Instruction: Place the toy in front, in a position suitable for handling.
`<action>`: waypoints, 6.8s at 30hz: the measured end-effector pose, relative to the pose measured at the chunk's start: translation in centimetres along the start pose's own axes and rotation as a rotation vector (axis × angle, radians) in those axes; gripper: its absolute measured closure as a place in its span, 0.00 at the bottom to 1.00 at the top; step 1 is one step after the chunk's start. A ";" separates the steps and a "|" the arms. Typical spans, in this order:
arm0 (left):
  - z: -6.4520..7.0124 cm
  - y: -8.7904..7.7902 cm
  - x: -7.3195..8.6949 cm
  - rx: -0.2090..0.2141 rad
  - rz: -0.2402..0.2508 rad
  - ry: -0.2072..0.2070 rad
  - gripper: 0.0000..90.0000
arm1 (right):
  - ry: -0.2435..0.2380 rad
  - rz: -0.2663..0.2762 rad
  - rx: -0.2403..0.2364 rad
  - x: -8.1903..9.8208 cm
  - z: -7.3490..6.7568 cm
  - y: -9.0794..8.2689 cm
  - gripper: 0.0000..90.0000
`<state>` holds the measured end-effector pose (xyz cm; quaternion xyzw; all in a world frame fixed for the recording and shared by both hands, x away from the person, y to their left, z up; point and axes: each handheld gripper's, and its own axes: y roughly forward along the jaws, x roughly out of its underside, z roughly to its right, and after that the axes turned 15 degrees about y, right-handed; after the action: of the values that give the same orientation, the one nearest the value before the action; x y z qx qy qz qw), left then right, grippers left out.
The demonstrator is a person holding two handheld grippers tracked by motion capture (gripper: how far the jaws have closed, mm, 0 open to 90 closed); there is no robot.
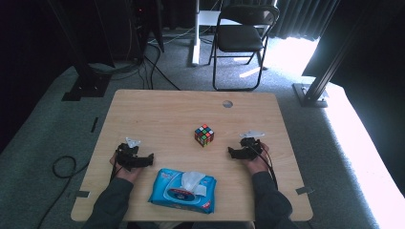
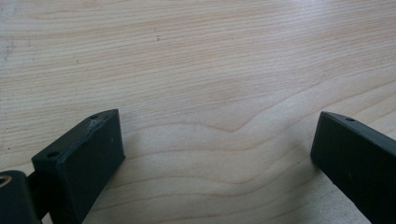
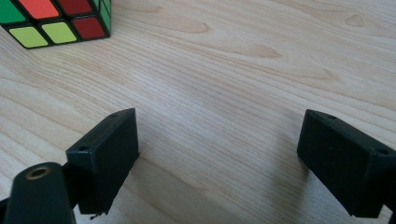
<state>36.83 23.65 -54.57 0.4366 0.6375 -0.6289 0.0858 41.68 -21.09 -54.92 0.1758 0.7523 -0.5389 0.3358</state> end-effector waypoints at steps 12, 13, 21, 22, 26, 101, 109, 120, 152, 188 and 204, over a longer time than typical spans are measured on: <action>0.0 0.0 0.0 0.000 0.000 0.000 0.03 | 0.000 0.000 0.000 0.0 0.0 0.0 0.14; 0.0 0.0 0.0 0.000 0.000 0.000 0.03 | -0.001 0.001 0.000 0.0 0.0 0.0 0.14; 0.0 0.0 0.0 0.000 0.000 0.000 0.03 | -0.001 0.002 -0.002 0.0 0.0 0.0 0.15; 0.0 0.0 0.0 0.000 0.000 0.000 0.03 | -0.002 0.001 -0.001 0.0 -0.1 0.0 0.16; 0.0 0.0 0.0 0.000 0.001 0.000 0.03 | -0.001 -0.031 0.001 -0.4 -0.3 -0.4 0.30; 0.0 0.0 0.0 0.000 0.000 0.000 0.03 | -0.130 0.012 -0.179 -4.5 -8.2 0.5 0.27; 0.0 0.0 0.0 0.001 0.000 0.000 0.03 | -0.100 -0.001 -0.166 -4.9 -8.7 1.6 0.24; 0.0 0.0 0.0 0.000 0.001 0.000 0.03 | -0.114 -0.013 -0.152 -5.7 -9.6 2.8 0.24; 0.0 0.0 0.0 0.000 0.001 0.000 0.03 | -0.122 -0.064 -0.175 -5.7 -9.7 5.2 0.36; 0.0 0.0 0.0 0.001 0.000 0.000 0.03 | -0.309 -0.050 -0.283 -3.7 -12.0 3.1 0.38; 0.0 0.0 0.0 0.001 -0.001 0.001 0.03 | -0.372 -0.070 -0.343 -2.5 -12.9 2.7 0.38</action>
<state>36.83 23.66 -54.57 0.4369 0.6375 -0.6289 0.0850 41.05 -7.90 -52.52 -0.0123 0.7637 -0.4377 0.4743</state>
